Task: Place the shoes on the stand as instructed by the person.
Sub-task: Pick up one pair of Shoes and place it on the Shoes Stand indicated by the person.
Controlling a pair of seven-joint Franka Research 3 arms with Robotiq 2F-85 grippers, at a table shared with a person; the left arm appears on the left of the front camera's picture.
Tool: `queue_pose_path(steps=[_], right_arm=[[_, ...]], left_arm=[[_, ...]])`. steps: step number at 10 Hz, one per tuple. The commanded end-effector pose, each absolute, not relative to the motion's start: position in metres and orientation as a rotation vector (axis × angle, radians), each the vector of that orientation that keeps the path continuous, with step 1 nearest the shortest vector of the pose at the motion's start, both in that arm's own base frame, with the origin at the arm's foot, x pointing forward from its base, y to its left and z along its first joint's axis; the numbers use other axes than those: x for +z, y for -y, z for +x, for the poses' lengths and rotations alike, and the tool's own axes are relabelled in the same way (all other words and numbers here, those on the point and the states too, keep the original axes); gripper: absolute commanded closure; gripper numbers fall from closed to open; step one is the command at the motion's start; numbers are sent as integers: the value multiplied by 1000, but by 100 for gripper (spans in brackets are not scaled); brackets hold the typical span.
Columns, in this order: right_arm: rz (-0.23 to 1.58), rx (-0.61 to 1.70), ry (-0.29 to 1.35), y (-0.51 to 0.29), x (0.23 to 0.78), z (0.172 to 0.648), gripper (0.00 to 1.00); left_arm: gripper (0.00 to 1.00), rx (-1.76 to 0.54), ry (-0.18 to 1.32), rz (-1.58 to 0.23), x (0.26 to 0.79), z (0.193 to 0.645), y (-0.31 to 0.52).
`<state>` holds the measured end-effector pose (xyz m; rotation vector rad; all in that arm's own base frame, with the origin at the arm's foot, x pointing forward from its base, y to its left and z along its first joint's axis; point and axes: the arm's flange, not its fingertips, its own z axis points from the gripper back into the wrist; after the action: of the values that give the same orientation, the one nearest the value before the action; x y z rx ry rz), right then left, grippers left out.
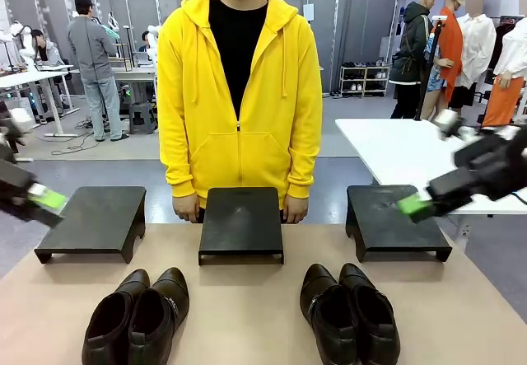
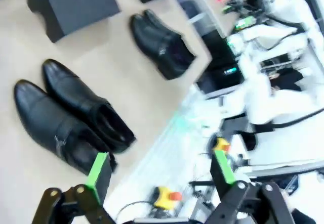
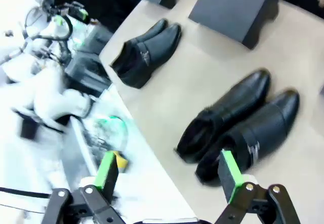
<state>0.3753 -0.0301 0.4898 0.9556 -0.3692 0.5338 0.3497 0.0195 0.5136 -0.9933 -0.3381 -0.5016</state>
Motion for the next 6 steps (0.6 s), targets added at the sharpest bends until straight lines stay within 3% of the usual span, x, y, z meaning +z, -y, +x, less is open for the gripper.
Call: queue_pose_path(steps=[1,3,6], right_arm=[[1016,353,372,93,475,376,0],[1066,116,444,150,473,346,0],[1137,30,544,191,479,302,0]], left_arm=[[0,-374,398,-1112,513,332,-75],[0,-190,491,-1110,504,291,-137],[0,38,613,-1178,480,229,-215]])
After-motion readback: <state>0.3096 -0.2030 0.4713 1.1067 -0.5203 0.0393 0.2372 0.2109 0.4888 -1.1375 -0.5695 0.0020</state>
